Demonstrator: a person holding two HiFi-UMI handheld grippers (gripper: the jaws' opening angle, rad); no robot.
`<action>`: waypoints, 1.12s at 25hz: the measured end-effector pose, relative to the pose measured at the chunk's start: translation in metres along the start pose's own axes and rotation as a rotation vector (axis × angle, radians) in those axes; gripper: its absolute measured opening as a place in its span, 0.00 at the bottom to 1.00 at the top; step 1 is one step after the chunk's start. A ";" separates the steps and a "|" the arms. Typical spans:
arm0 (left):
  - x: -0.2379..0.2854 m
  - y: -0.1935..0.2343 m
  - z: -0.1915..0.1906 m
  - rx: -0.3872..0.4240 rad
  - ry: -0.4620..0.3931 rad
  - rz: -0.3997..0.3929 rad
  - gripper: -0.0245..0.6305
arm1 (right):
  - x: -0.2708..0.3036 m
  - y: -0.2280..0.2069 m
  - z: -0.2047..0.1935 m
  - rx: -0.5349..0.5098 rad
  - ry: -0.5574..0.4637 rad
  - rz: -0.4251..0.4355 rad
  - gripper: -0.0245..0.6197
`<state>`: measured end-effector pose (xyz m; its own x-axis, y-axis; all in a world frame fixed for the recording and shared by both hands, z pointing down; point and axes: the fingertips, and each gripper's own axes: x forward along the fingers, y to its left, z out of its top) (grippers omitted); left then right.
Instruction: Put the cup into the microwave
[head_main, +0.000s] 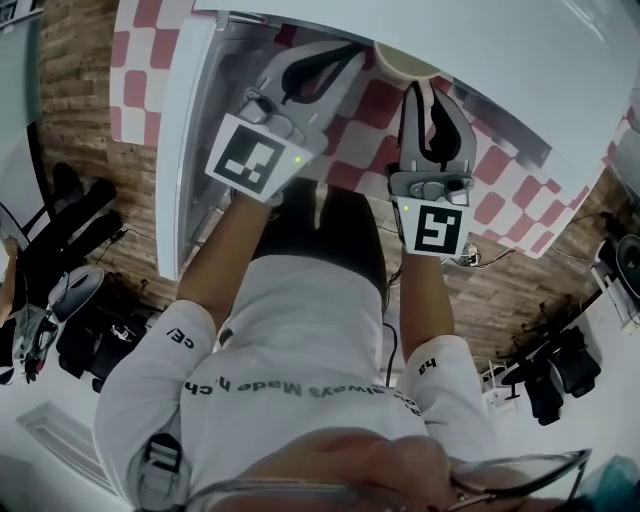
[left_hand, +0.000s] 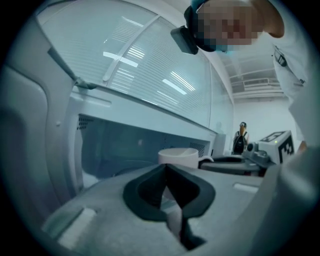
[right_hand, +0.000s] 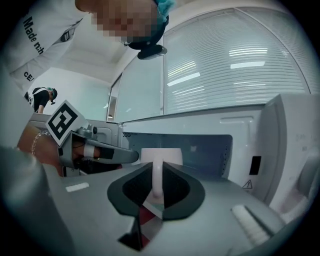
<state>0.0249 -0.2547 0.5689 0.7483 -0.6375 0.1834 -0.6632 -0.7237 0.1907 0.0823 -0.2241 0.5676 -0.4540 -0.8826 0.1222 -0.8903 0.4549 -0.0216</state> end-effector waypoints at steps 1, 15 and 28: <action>0.003 0.001 -0.001 0.000 -0.001 0.003 0.04 | 0.003 -0.001 -0.001 -0.003 -0.002 0.001 0.09; 0.032 0.016 -0.010 0.023 -0.009 0.033 0.04 | 0.037 -0.025 -0.018 -0.015 0.000 -0.035 0.09; 0.052 0.030 -0.026 0.075 -0.003 0.075 0.04 | 0.061 -0.046 -0.034 -0.024 -0.007 -0.100 0.09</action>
<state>0.0434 -0.3029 0.6090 0.6966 -0.6914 0.1915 -0.7149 -0.6914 0.1041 0.0967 -0.2944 0.6100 -0.3631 -0.9246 0.1157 -0.9301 0.3670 0.0144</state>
